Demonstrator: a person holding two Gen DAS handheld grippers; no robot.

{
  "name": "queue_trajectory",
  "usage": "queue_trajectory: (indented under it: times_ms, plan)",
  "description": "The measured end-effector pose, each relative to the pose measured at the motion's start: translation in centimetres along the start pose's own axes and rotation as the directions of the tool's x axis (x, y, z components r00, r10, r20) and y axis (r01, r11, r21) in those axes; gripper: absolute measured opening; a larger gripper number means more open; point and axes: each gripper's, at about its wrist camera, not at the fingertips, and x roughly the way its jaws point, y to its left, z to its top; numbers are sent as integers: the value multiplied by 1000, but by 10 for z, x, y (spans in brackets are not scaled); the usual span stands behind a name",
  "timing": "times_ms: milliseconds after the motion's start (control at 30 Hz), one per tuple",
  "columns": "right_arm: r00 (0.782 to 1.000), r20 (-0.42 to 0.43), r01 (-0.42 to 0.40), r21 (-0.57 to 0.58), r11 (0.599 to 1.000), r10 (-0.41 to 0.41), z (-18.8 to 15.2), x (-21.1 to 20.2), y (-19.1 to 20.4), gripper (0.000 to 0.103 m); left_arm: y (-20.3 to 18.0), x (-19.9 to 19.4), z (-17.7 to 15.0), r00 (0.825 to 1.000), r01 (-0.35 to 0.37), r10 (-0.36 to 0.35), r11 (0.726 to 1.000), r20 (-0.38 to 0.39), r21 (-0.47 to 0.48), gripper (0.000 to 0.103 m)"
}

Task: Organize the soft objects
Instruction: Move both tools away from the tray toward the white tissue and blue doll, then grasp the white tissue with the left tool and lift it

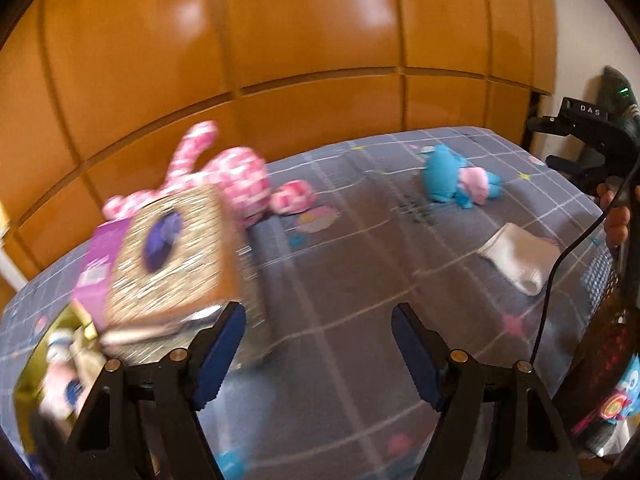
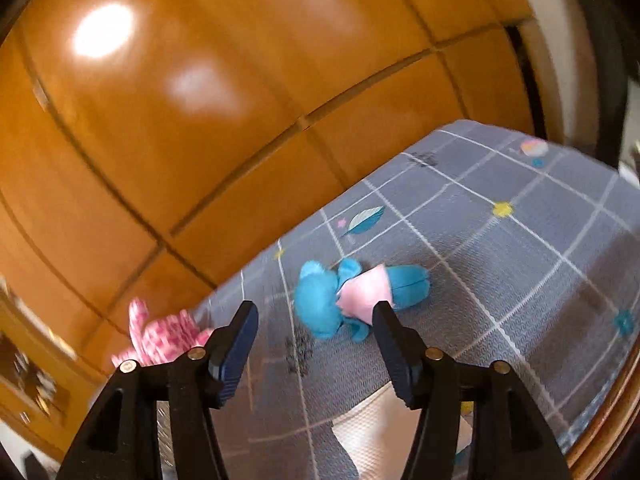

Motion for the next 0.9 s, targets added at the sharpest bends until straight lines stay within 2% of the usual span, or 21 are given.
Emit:
queue_trajectory:
  times_ms: [100,267,367,533,700,767,900]
  plan:
    - [1000,7,-12,95,995,12,3,-2,-16,63,-23,26,15,998,56,-55,997,-24,48,70]
    - [999,5,-34,111,993,33,4,-2,-18,64,-62,55,31,984,173,-168,980,-55,97,68]
    - [999,5,-44,112,993,44,4,-3,-20,64,-88,64,36,964,264,-258,953,-62,148,68]
    - [998,5,-55,133,990,55,4,-3,-24,64,-130,81,37,905,425,-407,875,-123,230,69]
    - [998,28,-61,154,986,58,5,-8,-29,64,-160,96,38,840,542,-511,795,-180,272,85]
    - [998,32,-66,173,983,62,5,-8,-32,64,-173,103,37,836,548,-511,778,-197,307,86]
    - [997,30,-69,182,981,64,6,-8,-32,64,-188,125,37,851,524,-469,779,-235,345,86]
